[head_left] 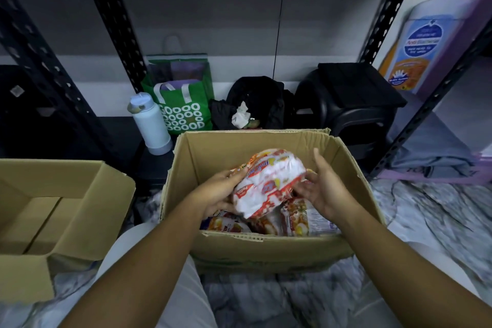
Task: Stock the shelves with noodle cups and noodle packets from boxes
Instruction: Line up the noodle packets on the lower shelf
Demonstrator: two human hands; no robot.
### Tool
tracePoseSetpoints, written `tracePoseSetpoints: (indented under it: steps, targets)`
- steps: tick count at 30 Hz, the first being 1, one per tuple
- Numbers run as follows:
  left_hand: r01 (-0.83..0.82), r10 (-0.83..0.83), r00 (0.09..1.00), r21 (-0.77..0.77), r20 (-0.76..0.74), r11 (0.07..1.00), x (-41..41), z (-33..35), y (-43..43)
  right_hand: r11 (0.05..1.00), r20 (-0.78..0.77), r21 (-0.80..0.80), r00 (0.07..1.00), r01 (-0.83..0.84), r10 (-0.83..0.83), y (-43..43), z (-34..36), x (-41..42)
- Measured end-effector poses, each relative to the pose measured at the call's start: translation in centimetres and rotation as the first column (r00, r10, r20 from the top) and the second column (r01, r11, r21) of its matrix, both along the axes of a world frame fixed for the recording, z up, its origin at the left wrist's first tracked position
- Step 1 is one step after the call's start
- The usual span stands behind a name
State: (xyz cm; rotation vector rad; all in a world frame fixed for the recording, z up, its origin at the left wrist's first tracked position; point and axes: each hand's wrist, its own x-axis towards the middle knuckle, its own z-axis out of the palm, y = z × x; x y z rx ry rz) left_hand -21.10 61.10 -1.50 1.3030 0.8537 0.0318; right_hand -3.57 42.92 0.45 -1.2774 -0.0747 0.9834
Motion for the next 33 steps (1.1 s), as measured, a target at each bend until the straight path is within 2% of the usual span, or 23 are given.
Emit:
tracePoseSetpoints:
  steps: [2, 5, 7, 8, 10, 13, 15, 16, 17, 19, 20, 21, 23, 24, 26, 28, 31, 33]
  targets:
    - [0.057, -0.060, 0.998, -0.067, -0.038, 0.996, 0.0, -0.5, -0.1, 0.998, 0.076, 0.058, 0.997, -0.007, 0.003, -0.2, -0.1, -0.4]
    - [0.303, -0.312, 0.944, -0.091, -0.104, 0.949, -0.2, -1.2, -0.3, 0.993, 0.292, -0.011, 0.950, -0.116, 0.114, -0.2, -0.4, -1.4]
    - [0.430, -0.436, 0.892, -0.071, -0.122, 0.900, -0.4, -1.9, -0.4, 0.968, 0.465, -0.136, 0.849, -0.213, 0.252, 0.4, -0.5, -1.9]
    - [0.459, -0.460, 0.877, -0.045, -0.140, 0.887, -0.6, -2.0, -0.5, 0.940, 0.565, -0.241, 0.753, -0.240, 0.337, 0.8, -0.6, -2.2]
    - [0.487, -0.466, 0.861, 0.067, -0.204, 0.871, -0.8, -2.2, -0.2, 0.890, 0.690, -0.402, 0.568, -0.216, 0.449, 1.9, -1.0, -2.6]
    - [0.418, -0.332, 0.906, 0.442, -0.261, 0.793, -0.8, -1.5, 0.0, 0.893, 0.731, -0.420, 0.521, -0.164, 0.440, 2.6, -1.1, -2.9]
    - [0.230, -0.183, 0.973, 0.661, -0.141, 0.714, -0.8, 0.1, -0.1, 0.888, 0.740, -0.403, 0.493, -0.222, 0.458, 2.3, -0.9, -2.7]
    - [0.171, -0.164, 0.983, 0.727, -0.081, 0.665, -0.9, 1.1, -0.2, 0.865, 0.727, -0.408, 0.469, -0.294, 0.502, 2.1, -0.6, -2.6]
    - [0.189, -0.205, 0.975, 0.791, -0.082, 0.582, -1.0, 2.0, 0.1, 0.830, 0.711, -0.420, 0.435, -0.367, 0.552, 1.9, -0.1, -2.6]
    - [0.399, -0.352, 0.892, 0.860, -0.283, 0.318, -1.2, 2.9, 1.3, 0.781, 0.696, -0.449, 0.379, -0.434, 0.610, 2.1, 0.4, -2.6]
    - [0.494, -0.399, 0.832, 0.843, -0.386, 0.214, -1.4, 2.8, 1.9, 0.783, 0.703, -0.469, 0.363, -0.410, 0.611, 2.3, 0.7, -2.7]
    - [0.561, -0.434, 0.780, 0.811, -0.451, 0.165, -1.6, 2.4, 2.5, 0.792, 0.720, -0.486, 0.344, -0.369, 0.603, 2.5, 0.7, -2.5]
    - [0.654, -0.477, 0.711, 0.736, -0.517, 0.178, -1.9, 1.4, 3.0, 0.766, 0.716, -0.561, 0.281, -0.313, 0.639, 2.7, 0.6, -2.2]
    - [0.693, -0.481, 0.675, 0.704, -0.559, 0.154, -1.9, 1.0, 2.9, 0.711, 0.672, -0.637, 0.237, -0.297, 0.701, 2.5, 0.2, -2.1]
    - [0.761, -0.442, 0.591, 0.649, -0.675, 0.027, -1.4, 0.2, 2.1, 0.548, 0.524, -0.804, 0.160, -0.233, 0.837, 1.8, -0.4, -2.0]
    - [0.794, -0.366, 0.548, 0.605, -0.753, -0.056, -0.7, -0.4, 1.0, 0.454, 0.438, -0.873, 0.125, -0.178, 0.890, 0.3, -1.5, -1.5]
    - [0.807, -0.306, 0.541, 0.586, -0.784, -0.076, 0.5, -1.1, 0.2, 0.382, 0.376, -0.909, 0.071, -0.163, 0.924, -2.4, -3.2, -0.1]
    - [0.809, -0.339, 0.535, 0.585, -0.774, -0.060, 1.1, -1.3, 0.4, 0.384, 0.370, -0.898, 0.106, -0.214, 0.923, -3.7, -3.5, 0.7]
